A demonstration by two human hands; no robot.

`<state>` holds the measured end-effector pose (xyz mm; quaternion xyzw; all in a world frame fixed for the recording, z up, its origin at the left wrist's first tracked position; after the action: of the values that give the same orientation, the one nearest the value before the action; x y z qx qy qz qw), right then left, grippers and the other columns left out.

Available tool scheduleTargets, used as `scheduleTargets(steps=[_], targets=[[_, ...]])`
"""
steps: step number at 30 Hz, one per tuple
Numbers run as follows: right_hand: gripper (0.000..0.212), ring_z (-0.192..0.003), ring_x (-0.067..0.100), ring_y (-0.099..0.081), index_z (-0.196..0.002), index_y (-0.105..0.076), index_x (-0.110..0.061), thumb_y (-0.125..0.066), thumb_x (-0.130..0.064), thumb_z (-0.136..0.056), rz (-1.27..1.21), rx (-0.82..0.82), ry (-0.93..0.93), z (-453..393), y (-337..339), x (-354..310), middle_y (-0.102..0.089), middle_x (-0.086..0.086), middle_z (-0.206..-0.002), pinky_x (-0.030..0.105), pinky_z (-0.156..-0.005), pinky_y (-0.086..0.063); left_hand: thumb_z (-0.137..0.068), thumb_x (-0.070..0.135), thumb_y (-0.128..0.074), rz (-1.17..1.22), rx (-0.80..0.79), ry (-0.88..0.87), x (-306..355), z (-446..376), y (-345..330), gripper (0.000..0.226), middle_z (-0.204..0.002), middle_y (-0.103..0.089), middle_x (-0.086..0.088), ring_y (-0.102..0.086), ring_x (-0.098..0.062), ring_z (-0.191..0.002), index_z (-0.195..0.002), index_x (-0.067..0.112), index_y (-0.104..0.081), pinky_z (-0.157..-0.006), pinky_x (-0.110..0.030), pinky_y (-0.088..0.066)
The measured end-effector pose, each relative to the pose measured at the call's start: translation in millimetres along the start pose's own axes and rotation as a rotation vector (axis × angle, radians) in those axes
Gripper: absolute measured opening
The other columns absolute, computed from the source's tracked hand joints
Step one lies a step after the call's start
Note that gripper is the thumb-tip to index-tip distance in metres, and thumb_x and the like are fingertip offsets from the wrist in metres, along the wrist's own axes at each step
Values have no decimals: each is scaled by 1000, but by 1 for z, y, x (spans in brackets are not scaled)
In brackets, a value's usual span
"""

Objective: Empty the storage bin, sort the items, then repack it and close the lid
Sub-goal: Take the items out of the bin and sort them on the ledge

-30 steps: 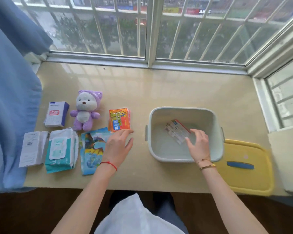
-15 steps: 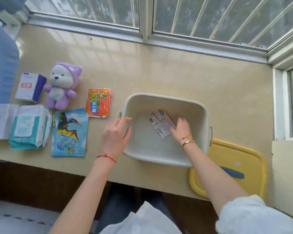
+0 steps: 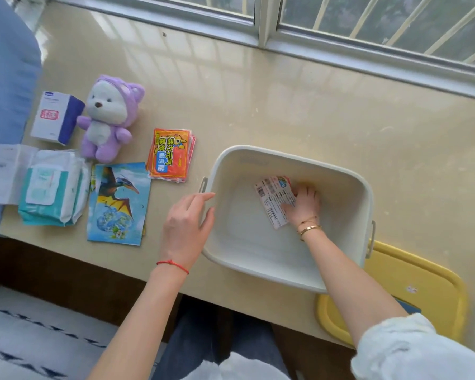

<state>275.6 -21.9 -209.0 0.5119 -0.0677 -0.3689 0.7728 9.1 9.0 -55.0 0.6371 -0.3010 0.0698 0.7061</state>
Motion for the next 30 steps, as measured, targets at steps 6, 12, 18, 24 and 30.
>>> scheduleTargets(steps=[6, 12, 18, 24, 30], targets=[[16, -88, 35, -61, -98, -55, 0, -56, -10, -86, -305, -13, -100, 23, 22, -8, -65, 19, -99, 33, -68, -42, -86, 12, -62, 41, 5, 15, -10, 1, 15, 28, -105, -66, 0, -62, -20, -96, -114, 15, -62, -83, -39, -52], [24, -90, 17, -62, -108, -55, -13, -60, -7, -85, -620, 121, -89, 94, 70, -47, -68, 2, -100, 28, -85, -47, -85, 13, -64, 11, 10, 8, -35, -3, 56, 28, -103, -67, -3, -63, -22, -94, -113, 15, -63, -82, -39, -52], [19, -91, 16, -64, -104, -55, -15, -62, -9, -87, -831, 141, -19, 129, 94, -135, -66, 1, -101, 32, -84, -52, -84, 13, -65, 2, 26, -12, -94, -17, 113, 28, -101, -67, -5, -63, -25, -92, -112, 15, -64, -82, -38, -52], [23, -98, 22, -66, -110, -55, -10, -59, -5, -88, -1014, 62, -83, 117, 57, -247, -67, 9, -108, 40, -87, -55, -83, 14, -66, 1, 1, -15, -171, -37, 166, 27, -100, -67, -2, -63, -22, -89, -109, 17, -65, -81, -37, -52], [32, -97, 24, -67, -116, -56, -9, -61, -9, -85, -930, -19, -222, 72, -6, -312, -68, 10, -110, 46, -87, -55, -85, 31, -49, -41, -72, -63, -238, -53, 189, 32, -99, -67, -2, -62, -22, -93, -109, 18, -64, -82, -38, -51]])
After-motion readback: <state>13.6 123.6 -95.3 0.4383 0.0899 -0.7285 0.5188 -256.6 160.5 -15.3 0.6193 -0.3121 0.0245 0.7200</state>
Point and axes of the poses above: each hand's wrist, its own z-axis away from the middle knuckle, its own y-axis out of the back of the hand, x = y × z, the point moved 3 cm from there along -z, towards the middle knuckle
